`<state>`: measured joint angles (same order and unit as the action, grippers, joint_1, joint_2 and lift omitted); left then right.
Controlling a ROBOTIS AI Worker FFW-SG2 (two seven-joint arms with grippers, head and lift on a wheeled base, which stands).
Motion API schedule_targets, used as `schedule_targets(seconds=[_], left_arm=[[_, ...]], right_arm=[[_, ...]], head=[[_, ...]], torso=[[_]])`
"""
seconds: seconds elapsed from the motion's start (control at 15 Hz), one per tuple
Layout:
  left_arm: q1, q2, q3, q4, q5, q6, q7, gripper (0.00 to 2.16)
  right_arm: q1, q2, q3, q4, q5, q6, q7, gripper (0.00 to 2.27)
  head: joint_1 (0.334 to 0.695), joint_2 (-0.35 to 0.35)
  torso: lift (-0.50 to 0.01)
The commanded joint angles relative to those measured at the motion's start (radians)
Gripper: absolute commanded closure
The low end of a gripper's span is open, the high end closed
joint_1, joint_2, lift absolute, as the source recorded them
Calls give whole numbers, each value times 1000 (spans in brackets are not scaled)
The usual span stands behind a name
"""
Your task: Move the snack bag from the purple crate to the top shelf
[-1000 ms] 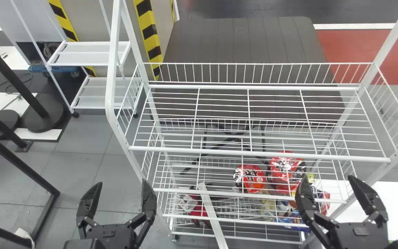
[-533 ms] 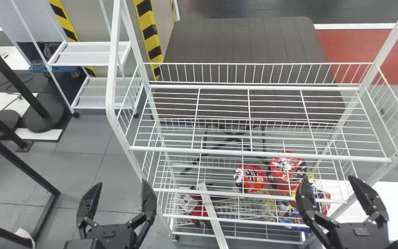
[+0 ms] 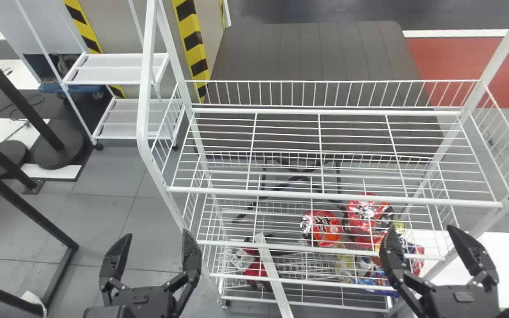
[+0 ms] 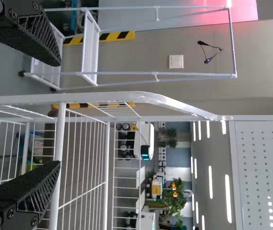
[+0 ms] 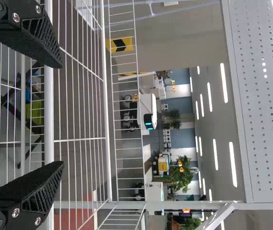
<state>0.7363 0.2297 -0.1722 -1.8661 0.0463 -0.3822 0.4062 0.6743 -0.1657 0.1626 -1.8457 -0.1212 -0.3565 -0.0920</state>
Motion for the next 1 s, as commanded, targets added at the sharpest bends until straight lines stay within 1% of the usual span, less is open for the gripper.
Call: schedule_targets(seconds=[0.0,0.13,0.4,0.47,0.6,0.67,0.8,0.93], left_arm=[[0,-1,-1,2,1,-5,2,80],[0,0,-7,1,6,-14,22,80],[-2,0,-7,2,10,-17,20,83],[-2,0,-7,4,10,-17,20,83],[-2,0,-7,4,10,-17,22,83],[-2,0,-7,4,9,-17,22,83],[-2,0,-7,4,7,-17,20,83],[-2,0,-7,5,7,-17,22,83]], right_arm=[[-1,0,0,-1,0,0,0,90],[-1,0,0,0,0,0,0,90],[-1,3,15,-1,3,6,-20,70],[-2,3,35,-1,35,9,-66,36],[-15,0,92,6,123,-12,-235,12],[-18,-9,109,8,143,-28,-267,16],[-12,-29,109,22,127,-150,-252,33],[-13,-29,109,22,124,-135,-245,22]], head=[[695,100],[695,101],[695,103],[695,104],[695,104],[695,100],[695,105],[695,126]], torso=[[-1],[-1],[-1],[-1],[-1],[-1],[-1],[-1]])
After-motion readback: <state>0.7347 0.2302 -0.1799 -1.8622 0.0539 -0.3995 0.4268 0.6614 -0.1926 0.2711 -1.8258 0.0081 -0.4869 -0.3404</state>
